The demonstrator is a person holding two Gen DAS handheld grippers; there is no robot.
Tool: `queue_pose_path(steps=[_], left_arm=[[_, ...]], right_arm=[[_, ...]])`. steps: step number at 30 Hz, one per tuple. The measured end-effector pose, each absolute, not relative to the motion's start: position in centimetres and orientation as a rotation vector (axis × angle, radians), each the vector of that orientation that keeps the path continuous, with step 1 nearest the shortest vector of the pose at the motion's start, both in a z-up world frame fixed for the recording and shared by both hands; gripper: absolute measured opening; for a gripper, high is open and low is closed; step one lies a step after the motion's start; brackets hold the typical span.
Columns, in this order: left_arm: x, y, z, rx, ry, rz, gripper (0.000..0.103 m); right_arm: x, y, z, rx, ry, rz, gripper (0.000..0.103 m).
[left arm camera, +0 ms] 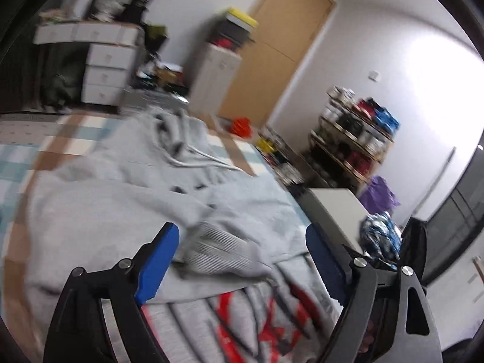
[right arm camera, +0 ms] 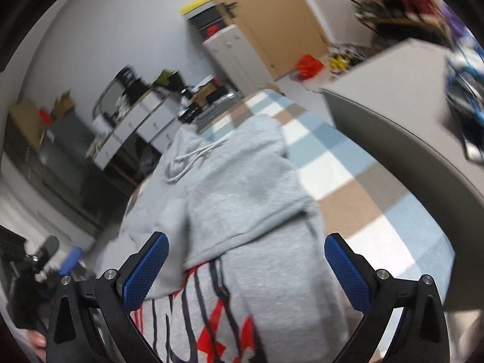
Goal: Fold large clothes
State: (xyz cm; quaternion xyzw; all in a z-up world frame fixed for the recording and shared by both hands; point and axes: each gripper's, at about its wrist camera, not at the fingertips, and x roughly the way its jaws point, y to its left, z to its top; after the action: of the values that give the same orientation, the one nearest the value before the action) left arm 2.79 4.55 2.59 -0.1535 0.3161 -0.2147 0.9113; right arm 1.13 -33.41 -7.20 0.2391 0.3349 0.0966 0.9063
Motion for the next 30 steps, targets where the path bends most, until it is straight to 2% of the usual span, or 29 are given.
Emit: queue_pose_path(steps=[2,6,9,12,18,20,21,22,24,25,30], left_arm=[[1.8,6.0,2.1,-0.377,0.632,-0.406,0.083],[2.4,7.9,-0.3,-0.490,0.638,-0.348,0.083],[2.9,9.9,-1.4,-0.560,0.649,-0.271,0.083],[3.2,11.7,-1.7,-0.632,0.652,-0.243,0.083],[3.4,14.3,-2.1,-0.748,0.629,-0.203,0.083],[3.8,14.5,-2.4,-0.782,0.637,-0.201,0.083],[3.8,14.6,-2.5,-0.789,0.640,-0.200,0.083],[4.0,14.6,-2.6,-0.794,0.644,-0.194,0.083],[3.9,14.6,-2.8,-0.796,0.651,-0.188,0.083],[4.0,14.4,-2.9,-0.797,0.653,-0.187,0.083],[4.0,13.7,-3.2,-0.760,0.670,-0.175,0.083]], right_arm=[[2.0,-30.8,-5.8,0.367,0.703,0.235,0.103],[4.5,-21.6,-2.7,-0.153,0.716,0.322,0.103],[5.3,-15.2,-4.0,-0.502,0.720,0.372,0.103],[5.7,-11.0,-6.4,-0.688,0.750,0.440,0.103],[7.4,-8.7,-10.9,-0.788,0.865,0.490,0.102],[8.1,-9.3,-11.2,-0.728,0.911,0.514,0.090],[8.9,-10.0,-11.0,-0.643,0.955,0.545,0.066],[9.3,-10.3,-10.8,-0.593,0.976,0.550,0.037],[10.7,-11.7,-9.8,-0.441,1.010,0.520,0.021],[11.0,-12.3,-9.2,-0.379,1.015,0.533,0.016],[13.3,-19.2,-4.8,0.094,0.923,0.550,0.013]])
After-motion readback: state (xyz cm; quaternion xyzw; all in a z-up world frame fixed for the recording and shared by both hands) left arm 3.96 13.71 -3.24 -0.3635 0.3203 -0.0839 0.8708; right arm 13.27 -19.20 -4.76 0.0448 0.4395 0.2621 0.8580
